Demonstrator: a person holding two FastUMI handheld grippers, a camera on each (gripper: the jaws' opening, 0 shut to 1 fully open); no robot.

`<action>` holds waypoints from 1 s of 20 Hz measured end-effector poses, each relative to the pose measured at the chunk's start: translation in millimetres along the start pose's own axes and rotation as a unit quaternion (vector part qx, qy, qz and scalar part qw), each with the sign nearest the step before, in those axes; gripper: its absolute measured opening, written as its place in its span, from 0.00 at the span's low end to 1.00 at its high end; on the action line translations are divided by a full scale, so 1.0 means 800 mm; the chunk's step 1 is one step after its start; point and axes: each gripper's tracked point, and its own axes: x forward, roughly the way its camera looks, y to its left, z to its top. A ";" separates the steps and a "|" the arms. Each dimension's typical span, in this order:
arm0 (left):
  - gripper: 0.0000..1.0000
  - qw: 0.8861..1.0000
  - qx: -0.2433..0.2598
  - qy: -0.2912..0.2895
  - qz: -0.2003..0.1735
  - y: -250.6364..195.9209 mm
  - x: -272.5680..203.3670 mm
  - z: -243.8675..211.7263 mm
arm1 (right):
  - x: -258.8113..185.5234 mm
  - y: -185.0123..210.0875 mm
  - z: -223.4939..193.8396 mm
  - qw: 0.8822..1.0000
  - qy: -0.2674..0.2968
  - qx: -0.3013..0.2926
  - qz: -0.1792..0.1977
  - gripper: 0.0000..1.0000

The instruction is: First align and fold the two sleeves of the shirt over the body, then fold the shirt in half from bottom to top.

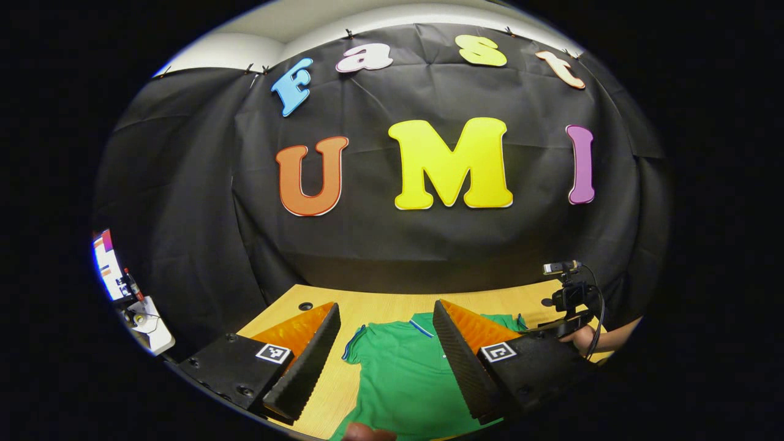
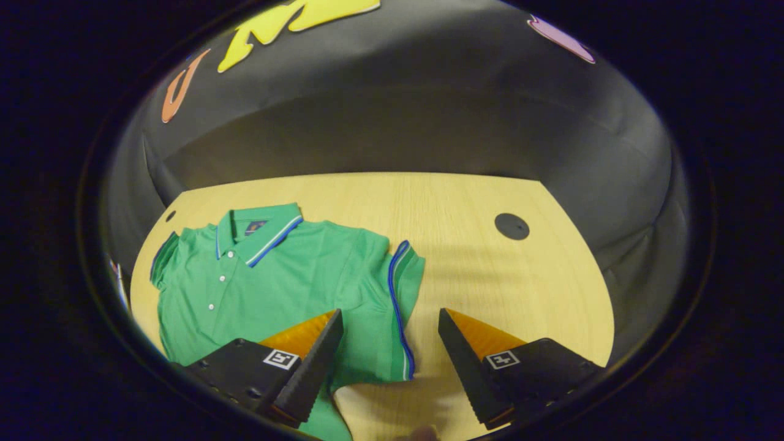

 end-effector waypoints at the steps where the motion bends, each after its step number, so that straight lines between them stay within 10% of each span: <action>1: 0.97 1.000 0.000 0.004 0.002 0.001 0.000 -0.003 | 0.003 0.000 0.001 1.000 0.004 0.007 0.001 0.94; 10: 0.97 1.000 -0.012 0.017 -0.002 -0.006 0.001 -0.011 | 0.015 0.000 -0.002 0.998 0.048 0.045 0.019 0.00; 20: 0.97 1.000 -0.026 0.010 0.004 0.006 -0.004 -0.011 | -0.035 0.055 0.067 0.998 -0.010 0.030 0.051 0.00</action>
